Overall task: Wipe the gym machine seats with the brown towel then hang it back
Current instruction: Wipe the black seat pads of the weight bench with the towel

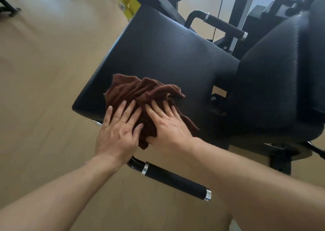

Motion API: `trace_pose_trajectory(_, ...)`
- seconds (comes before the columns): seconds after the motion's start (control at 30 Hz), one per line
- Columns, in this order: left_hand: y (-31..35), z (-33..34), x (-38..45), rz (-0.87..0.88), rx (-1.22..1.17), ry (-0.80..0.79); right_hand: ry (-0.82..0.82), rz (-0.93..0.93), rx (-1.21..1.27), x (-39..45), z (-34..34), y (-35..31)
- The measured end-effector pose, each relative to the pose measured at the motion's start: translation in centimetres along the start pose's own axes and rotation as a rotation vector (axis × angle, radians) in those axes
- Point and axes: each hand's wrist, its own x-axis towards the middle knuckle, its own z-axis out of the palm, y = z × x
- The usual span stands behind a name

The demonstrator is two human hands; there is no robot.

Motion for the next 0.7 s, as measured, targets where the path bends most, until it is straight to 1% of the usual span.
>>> trace_pose_trajectory(0.1,-2.3,-1.5,1.3,-0.055,0.057,-0.043,0.016,-0.064,-0.045,2.3,-0.3,-1.1)
trace_pose_trajectory(0.23,-2.1,-2.1,3.1,-0.008,0.081,-0.154,0.076,-0.057,-0.093,1.3,1.1,-0.1)
trace_pose_trajectory(0.33,-0.8,-2.5,4.7,0.079,0.085,-0.2,0.136,0.029,-0.062,-0.1,1.8,0.7)
trace_pose_trajectory(0.43,1.3,-3.0,6.9,0.18,0.116,-0.273,0.154,0.156,-0.048,-1.6,2.3,2.1)
trace_pose_trajectory(0.6,7.0,-2.3,9.9,0.318,0.101,-0.36,0.216,0.333,-0.057,-4.2,3.0,6.0)
trace_pose_trajectory(0.63,8.4,-1.8,10.3,0.345,0.103,-0.377,0.235,0.36,-0.039,-4.8,3.2,6.6)
trace_pose_trajectory(0.7,11.4,-0.9,10.4,0.403,0.106,-0.396,0.253,0.448,0.075,-6.5,3.7,7.4)
